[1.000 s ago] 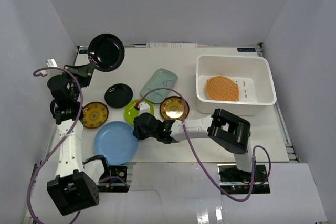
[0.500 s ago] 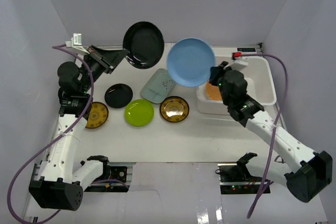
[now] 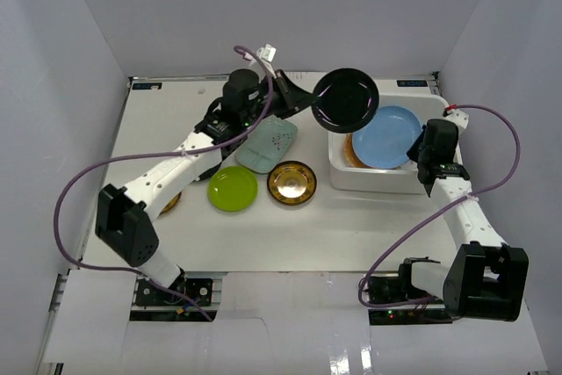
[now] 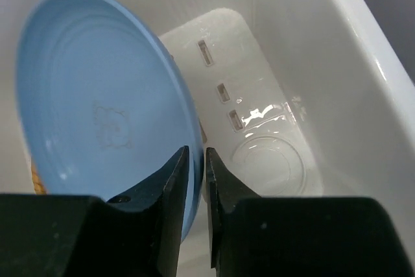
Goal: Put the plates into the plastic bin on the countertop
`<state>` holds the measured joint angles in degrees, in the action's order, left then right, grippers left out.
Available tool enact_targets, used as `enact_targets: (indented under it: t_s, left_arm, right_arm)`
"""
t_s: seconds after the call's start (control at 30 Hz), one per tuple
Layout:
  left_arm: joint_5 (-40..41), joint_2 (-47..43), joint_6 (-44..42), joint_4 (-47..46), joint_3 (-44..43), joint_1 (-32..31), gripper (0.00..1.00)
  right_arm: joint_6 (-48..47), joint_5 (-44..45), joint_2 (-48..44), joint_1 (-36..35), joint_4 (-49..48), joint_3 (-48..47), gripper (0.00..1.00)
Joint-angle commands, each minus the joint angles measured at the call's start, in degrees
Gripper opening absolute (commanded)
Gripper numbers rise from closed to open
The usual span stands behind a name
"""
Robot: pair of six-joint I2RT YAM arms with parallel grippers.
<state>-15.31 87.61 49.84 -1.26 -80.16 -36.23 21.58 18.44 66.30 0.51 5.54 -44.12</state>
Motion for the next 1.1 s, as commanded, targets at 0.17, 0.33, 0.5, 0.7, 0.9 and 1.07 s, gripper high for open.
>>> enact_targets:
  t_s: [0.17, 0.33, 0.5, 0.7, 0.9, 1.07]
  left_arm:
    - [10.55, 15.73, -4.32, 9.77, -16.68, -6.04, 0.0]
    - [11.18, 23.73, -4.49, 12.41, -25.73, -7.71, 0.0]
    - [11.18, 34.45, -4.76, 16.72, -36.02, -10.62, 0.0]
    - [11.18, 44.47, -4.49, 20.41, -45.78, -11.85, 0.0]
    - [10.13, 48.44, -5.02, 20.59, -49.04, -12.82, 0.12]
    - [11.0, 44.59, -10.1, 19.89, -52.37, -12.38, 0.87]
  right_arm:
    - [3.9, -11.14, -2.48, 5.28, -2.11, -0.35, 0.73]
    - [4.87, -14.3, -10.04, 9.67, 0.25, -4.13, 0.72]
    - [6.01, -16.66, -16.98, 10.65, 2.45, -8.61, 0.54]
    - [7.77, -28.61, -19.89, 10.3, 1.84, -9.67, 0.49]
    - [6.37, -33.46, -19.54, 8.02, 2.81, -9.76, 0.56]
    - [5.14, -35.92, -19.63, 3.72, 2.9, -10.64, 0.61]
